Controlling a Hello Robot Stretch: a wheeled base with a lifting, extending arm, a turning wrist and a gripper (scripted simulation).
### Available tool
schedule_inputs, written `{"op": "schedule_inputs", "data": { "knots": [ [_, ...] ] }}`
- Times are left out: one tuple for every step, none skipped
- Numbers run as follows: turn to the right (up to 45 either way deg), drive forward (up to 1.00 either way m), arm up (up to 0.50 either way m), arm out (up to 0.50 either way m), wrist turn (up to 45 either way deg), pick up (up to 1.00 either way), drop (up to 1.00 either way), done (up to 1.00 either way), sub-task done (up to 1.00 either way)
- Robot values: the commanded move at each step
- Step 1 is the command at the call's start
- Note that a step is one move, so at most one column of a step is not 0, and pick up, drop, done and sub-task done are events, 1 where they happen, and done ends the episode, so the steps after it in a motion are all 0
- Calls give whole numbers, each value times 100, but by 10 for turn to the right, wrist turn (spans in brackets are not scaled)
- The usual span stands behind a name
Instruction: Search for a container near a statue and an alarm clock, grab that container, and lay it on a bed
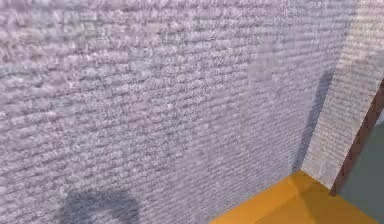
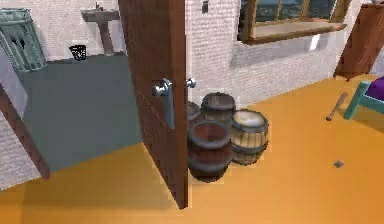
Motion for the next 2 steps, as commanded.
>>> {"op": "schedule_inputs", "data": {
  "knots": [
    [450, 0, 0, 0, 0, 0, 0, 0, 0],
    [450, 0, 0, 0, 0, 0, 0, 0, 0]
  ]
}}
